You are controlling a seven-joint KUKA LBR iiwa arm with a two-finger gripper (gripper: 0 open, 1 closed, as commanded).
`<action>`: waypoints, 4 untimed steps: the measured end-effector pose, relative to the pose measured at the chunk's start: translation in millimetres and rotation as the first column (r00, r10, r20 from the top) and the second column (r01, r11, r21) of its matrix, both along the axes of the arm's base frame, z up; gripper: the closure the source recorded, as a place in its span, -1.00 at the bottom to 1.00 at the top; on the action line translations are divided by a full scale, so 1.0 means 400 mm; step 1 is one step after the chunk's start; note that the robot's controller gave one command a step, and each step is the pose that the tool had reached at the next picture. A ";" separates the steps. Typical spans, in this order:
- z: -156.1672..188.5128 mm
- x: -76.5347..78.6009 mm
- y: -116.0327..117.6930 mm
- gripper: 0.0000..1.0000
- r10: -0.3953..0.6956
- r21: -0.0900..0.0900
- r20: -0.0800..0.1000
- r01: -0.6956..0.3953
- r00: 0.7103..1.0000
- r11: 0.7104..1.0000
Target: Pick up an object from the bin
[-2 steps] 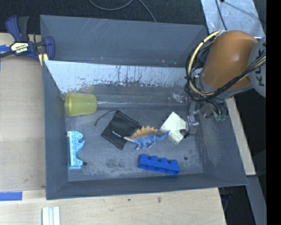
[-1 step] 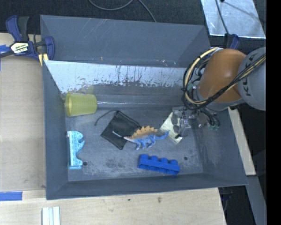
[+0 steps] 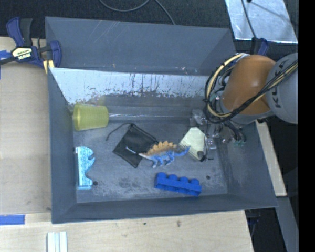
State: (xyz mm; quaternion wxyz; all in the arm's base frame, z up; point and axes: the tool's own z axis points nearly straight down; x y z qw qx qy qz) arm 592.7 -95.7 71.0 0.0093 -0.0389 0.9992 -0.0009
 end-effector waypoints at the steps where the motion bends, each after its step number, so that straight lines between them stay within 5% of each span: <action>1: 0.003 0.003 0.000 1.00 0.000 -0.001 0.004 0.000 1.000 1.000; 4: 0.091 0.021 -0.048 1.00 0.000 -0.002 0.009 0.000 1.000 1.000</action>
Offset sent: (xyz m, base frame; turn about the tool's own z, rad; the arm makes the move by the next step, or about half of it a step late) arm 0.0000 0.0000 0.0000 0.0000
